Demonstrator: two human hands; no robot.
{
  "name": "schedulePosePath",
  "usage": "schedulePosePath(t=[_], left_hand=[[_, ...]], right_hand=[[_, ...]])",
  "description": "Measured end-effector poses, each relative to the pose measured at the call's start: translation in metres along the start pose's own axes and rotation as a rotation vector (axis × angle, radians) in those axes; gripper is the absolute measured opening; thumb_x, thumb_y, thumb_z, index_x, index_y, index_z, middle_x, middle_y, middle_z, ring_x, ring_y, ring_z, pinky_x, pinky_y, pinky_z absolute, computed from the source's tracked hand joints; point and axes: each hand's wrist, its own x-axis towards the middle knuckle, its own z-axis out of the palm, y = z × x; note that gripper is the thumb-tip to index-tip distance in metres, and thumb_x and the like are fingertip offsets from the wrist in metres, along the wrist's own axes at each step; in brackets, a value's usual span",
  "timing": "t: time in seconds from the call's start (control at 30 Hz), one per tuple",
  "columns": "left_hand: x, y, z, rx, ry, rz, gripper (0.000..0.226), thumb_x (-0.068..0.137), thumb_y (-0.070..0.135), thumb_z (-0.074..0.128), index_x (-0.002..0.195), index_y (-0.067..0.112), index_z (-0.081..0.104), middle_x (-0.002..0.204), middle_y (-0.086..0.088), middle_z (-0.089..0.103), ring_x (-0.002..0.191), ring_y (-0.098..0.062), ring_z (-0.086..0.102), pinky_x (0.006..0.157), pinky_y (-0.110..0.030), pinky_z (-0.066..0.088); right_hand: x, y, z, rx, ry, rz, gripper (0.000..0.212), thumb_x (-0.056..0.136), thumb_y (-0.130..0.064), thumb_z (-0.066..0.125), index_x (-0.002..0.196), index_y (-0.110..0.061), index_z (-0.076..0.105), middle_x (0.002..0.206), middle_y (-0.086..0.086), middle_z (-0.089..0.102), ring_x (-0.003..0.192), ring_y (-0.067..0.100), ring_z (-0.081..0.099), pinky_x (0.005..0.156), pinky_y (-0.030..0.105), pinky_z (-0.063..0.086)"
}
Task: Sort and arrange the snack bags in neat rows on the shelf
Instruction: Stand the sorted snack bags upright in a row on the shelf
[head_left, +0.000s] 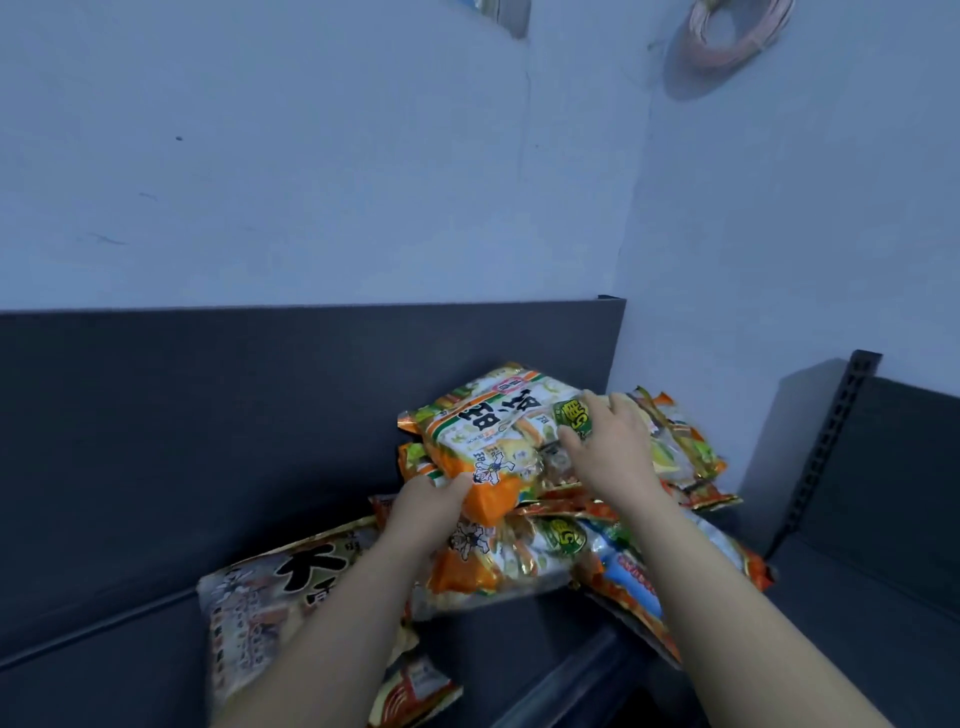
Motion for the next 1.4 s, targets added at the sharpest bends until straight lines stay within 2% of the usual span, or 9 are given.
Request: schedulePosePath(t=[0.2, 0.27, 0.4, 0.67, 0.9, 1.03, 1.17, 1.27, 1.4], left_hand=[[0.018, 0.01, 0.02, -0.028, 0.084, -0.036, 0.037, 0.088, 0.052, 0.061, 0.098, 0.017, 0.066, 0.098, -0.003, 0.069, 0.089, -0.024, 0.066, 0.085, -0.039, 0.055], [0.022, 0.009, 0.021, -0.15, 0.077, -0.049, 0.035, 0.086, 0.046, 0.068, 0.099, 0.013, 0.067, 0.099, -0.008, 0.072, 0.088, -0.028, 0.069, 0.086, -0.044, 0.057], [0.018, 0.005, 0.014, -0.329, 0.091, -0.061, 0.047, 0.076, 0.041, 0.081, 0.108, 0.014, 0.06, 0.102, -0.01, 0.072, 0.088, -0.031, 0.072, 0.082, -0.051, 0.058], [-0.027, 0.004, -0.038, -0.478, 0.272, 0.105, 0.043, 0.074, 0.021, 0.083, 0.108, 0.016, 0.057, 0.102, -0.01, 0.073, 0.087, -0.031, 0.073, 0.076, -0.054, 0.059], [-0.083, -0.021, -0.128, -0.218, 0.401, 0.166, 0.047, 0.072, 0.005, 0.083, 0.107, 0.016, 0.054, 0.101, -0.006, 0.072, 0.083, -0.024, 0.073, 0.071, -0.048, 0.06], [-0.115, -0.034, -0.171, -0.031, 0.35, 0.162, 0.048, 0.074, -0.002, 0.079, 0.108, 0.015, 0.05, 0.101, -0.004, 0.073, 0.087, -0.024, 0.073, 0.071, -0.045, 0.06], [-0.135, -0.037, -0.213, 0.154, 0.308, 0.178, 0.049, 0.076, -0.009, 0.073, 0.109, 0.016, 0.046, 0.098, 0.0, 0.073, 0.075, -0.012, 0.07, 0.051, -0.024, 0.052], [-0.141, -0.033, -0.239, 0.319, 0.314, 0.213, 0.05, 0.076, -0.01, 0.07, 0.104, 0.024, 0.048, 0.099, 0.006, 0.073, 0.074, -0.01, 0.068, 0.058, -0.026, 0.054], [-0.129, -0.036, -0.268, 0.73, 0.496, 0.243, 0.047, 0.075, 0.006, 0.068, 0.097, 0.04, 0.045, 0.095, 0.019, 0.069, 0.085, -0.012, 0.063, 0.078, -0.038, 0.052]], right_hand=[[0.022, 0.015, 0.005, 0.152, -0.072, 0.026, 0.051, 0.095, -0.04, 0.048, 0.136, -0.01, 0.046, 0.135, 0.013, 0.052, 0.125, 0.031, 0.047, 0.099, 0.04, 0.041], [0.023, 0.016, 0.007, 0.215, -0.074, 0.008, 0.032, 0.095, -0.037, 0.049, 0.105, -0.009, 0.061, 0.101, 0.008, 0.065, 0.096, 0.028, 0.058, 0.075, 0.035, 0.044], [0.015, 0.019, 0.012, 0.391, -0.05, -0.027, 0.034, 0.096, -0.031, 0.05, 0.067, -0.013, 0.049, 0.061, 0.001, 0.05, 0.062, 0.021, 0.048, 0.053, 0.033, 0.029], [-0.016, -0.014, 0.021, 0.678, -0.147, -0.181, 0.038, 0.094, -0.033, 0.053, 0.068, -0.005, 0.052, 0.06, 0.0, 0.047, 0.054, 0.013, 0.042, 0.056, 0.027, 0.037], [-0.049, -0.077, 0.049, 0.876, -0.348, -0.231, 0.037, 0.091, -0.04, 0.063, 0.119, -0.033, 0.04, 0.098, -0.018, 0.052, 0.087, 0.0, 0.056, 0.071, 0.02, 0.048], [-0.063, -0.114, 0.074, 0.854, -0.498, -0.272, 0.087, 0.08, -0.053, 0.07, 0.149, -0.03, 0.022, 0.15, 0.0, 0.033, 0.135, 0.019, 0.037, 0.104, 0.04, 0.039], [-0.071, -0.147, 0.095, 0.698, -0.571, -0.311, 0.122, 0.06, -0.066, 0.077, 0.152, -0.04, 0.001, 0.16, -0.001, -0.006, 0.148, 0.025, 0.004, 0.114, 0.05, 0.023], [-0.074, -0.171, 0.104, 0.733, -0.702, -0.356, 0.133, 0.042, -0.071, 0.084, 0.15, -0.041, 0.011, 0.153, -0.003, 0.032, 0.139, 0.021, 0.035, 0.109, 0.051, 0.038], [-0.095, -0.201, 0.125, 0.811, -0.776, -0.33, 0.066, 0.063, -0.036, 0.088, 0.117, -0.024, 0.054, 0.103, -0.01, 0.069, 0.094, 0.005, 0.066, 0.089, 0.035, 0.054]])
